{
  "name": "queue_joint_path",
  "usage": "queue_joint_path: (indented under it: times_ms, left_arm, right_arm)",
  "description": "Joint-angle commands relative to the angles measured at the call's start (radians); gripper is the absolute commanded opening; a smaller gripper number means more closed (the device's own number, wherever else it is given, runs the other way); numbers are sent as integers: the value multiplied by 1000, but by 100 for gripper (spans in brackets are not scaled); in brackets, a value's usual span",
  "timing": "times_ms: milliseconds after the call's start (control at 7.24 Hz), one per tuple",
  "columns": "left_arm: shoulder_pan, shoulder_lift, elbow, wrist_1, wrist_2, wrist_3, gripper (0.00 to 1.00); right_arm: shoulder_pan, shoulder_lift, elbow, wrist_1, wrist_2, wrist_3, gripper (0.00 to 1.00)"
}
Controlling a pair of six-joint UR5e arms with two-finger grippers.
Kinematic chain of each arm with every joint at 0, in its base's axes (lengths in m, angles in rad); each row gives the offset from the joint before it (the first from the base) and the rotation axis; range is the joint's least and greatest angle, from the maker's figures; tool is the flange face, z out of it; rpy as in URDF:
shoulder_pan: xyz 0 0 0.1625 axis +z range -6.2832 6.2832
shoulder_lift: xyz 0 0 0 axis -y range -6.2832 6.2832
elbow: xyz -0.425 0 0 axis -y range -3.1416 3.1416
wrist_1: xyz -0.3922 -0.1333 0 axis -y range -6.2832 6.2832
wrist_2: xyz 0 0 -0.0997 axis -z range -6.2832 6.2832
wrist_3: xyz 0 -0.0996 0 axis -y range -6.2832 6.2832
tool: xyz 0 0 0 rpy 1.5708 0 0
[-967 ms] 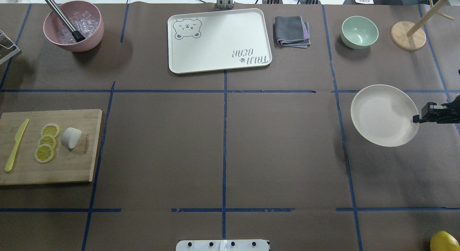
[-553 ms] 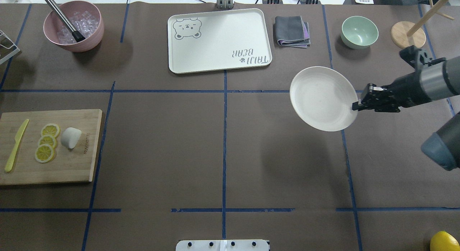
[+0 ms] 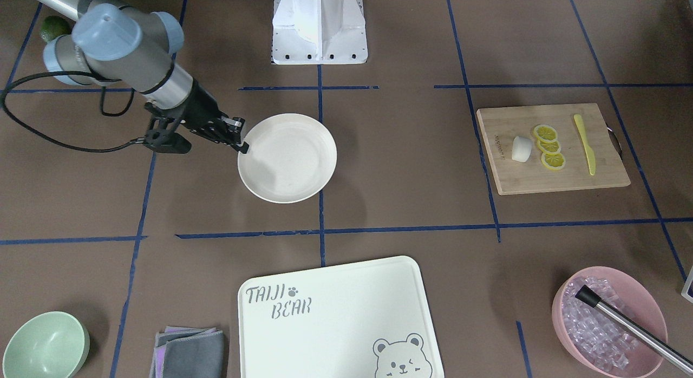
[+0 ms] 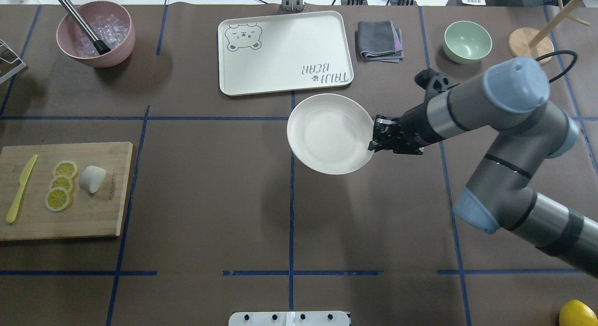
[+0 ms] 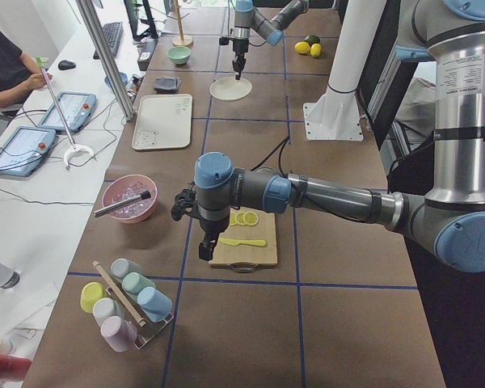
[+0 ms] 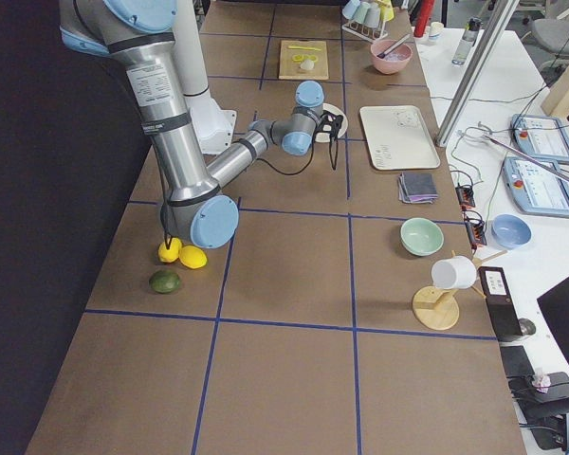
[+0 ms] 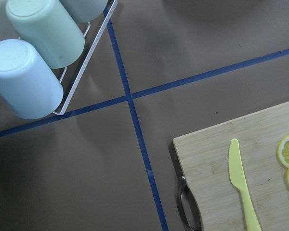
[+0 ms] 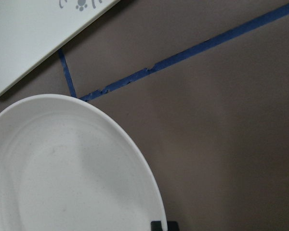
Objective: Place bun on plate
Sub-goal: 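Carry the white plate with the right gripper to the table center and set it down, then release the plate and withdraw the right gripper while the left gripper reaches toward the bun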
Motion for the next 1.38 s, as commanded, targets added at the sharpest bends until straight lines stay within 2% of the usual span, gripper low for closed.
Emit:
queue_joint_path:
  times_ms: [0, 276, 553, 691, 829, 967, 1106, 1244]
  left_arm:
    - [0, 0, 0, 0, 0, 1, 100]
    - [0, 0, 0, 1, 0, -2, 100]
    - [1, 0, 0, 1, -5, -6, 100]
    - [0, 0, 2, 3, -8, -6, 100]
    - [1, 12, 5, -2, -8, 4, 100]
    - [2, 52, 2, -40, -11, 3, 100]
    - [15, 55, 5, -134, -9, 3, 100]
    - [82, 58, -18, -159, -85, -67, 100]
  right_arm:
    - [-89, 100, -125, -30, -113, 41, 0]
    - [-132, 97, -136, -35, -145, 41, 2]
    - [-137, 92, -136, -35, -145, 40, 29]
    - [-135, 92, -133, -44, -145, 40, 53]
    - [-125, 91, -114, -67, -145, 41, 100]
    - [-53, 54, -21, -112, -100, 38, 100]
    - [86, -51, 127, -227, 77, 18, 100]
    - [207, -113, 174, -246, 200, -43, 100]
